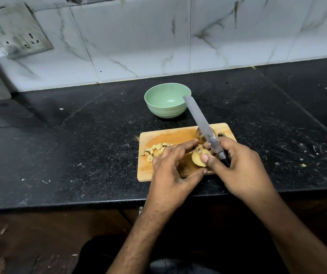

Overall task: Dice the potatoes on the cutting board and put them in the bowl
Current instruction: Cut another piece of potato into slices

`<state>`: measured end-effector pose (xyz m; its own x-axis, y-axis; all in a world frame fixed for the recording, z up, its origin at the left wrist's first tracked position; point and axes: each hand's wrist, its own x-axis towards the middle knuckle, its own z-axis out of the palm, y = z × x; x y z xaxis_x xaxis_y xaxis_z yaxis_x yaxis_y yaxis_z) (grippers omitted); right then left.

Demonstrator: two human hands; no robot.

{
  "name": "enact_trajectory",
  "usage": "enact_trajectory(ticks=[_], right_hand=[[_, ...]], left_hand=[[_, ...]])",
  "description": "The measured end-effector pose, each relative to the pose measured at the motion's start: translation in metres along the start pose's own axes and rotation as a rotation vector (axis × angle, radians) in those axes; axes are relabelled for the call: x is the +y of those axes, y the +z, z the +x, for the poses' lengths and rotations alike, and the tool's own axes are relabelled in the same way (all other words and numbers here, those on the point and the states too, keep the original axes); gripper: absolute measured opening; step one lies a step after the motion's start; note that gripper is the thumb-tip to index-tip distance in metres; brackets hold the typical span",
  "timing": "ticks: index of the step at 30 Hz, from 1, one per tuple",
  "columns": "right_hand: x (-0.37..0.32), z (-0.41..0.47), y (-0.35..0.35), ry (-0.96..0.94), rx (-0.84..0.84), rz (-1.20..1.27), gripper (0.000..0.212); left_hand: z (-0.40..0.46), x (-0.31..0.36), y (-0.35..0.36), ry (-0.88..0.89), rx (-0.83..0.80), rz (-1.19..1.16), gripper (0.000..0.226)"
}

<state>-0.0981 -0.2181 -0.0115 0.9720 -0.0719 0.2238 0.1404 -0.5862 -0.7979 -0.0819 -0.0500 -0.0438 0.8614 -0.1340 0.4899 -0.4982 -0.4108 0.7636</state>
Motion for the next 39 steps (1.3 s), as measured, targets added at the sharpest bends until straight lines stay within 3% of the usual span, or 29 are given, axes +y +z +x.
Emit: enact_trajectory(ticks=[9,17,21,28,34,39], right_hand=[[0.001,-0.005,0.006,0.007,-0.037,-0.113,0.020],[-0.001,-0.024,-0.011,0.086,-0.086,-0.121,0.018],[-0.005,-0.034,-0.016,0.147,-0.156,-0.092,0.012],[-0.004,-0.050,-0.018,0.128,-0.243,-0.312,0.015],[-0.010,-0.055,-0.021,0.137,-0.256,-0.350,0.018],[-0.016,-0.060,-0.016,0.102,-0.242,-0.445,0.026]], left_hand=[[0.004,-0.016,0.008,0.078,-0.005,0.179,0.037],[0.017,-0.012,0.014,0.124,0.112,0.243,0.018],[0.019,-0.009,0.013,0.119,-0.039,0.244,0.019],[0.000,-0.009,0.003,0.120,-0.122,0.247,0.020],[0.007,-0.005,0.001,-0.003,-0.133,0.375,0.042],[0.012,-0.001,-0.001,-0.100,-0.229,0.510,0.044]])
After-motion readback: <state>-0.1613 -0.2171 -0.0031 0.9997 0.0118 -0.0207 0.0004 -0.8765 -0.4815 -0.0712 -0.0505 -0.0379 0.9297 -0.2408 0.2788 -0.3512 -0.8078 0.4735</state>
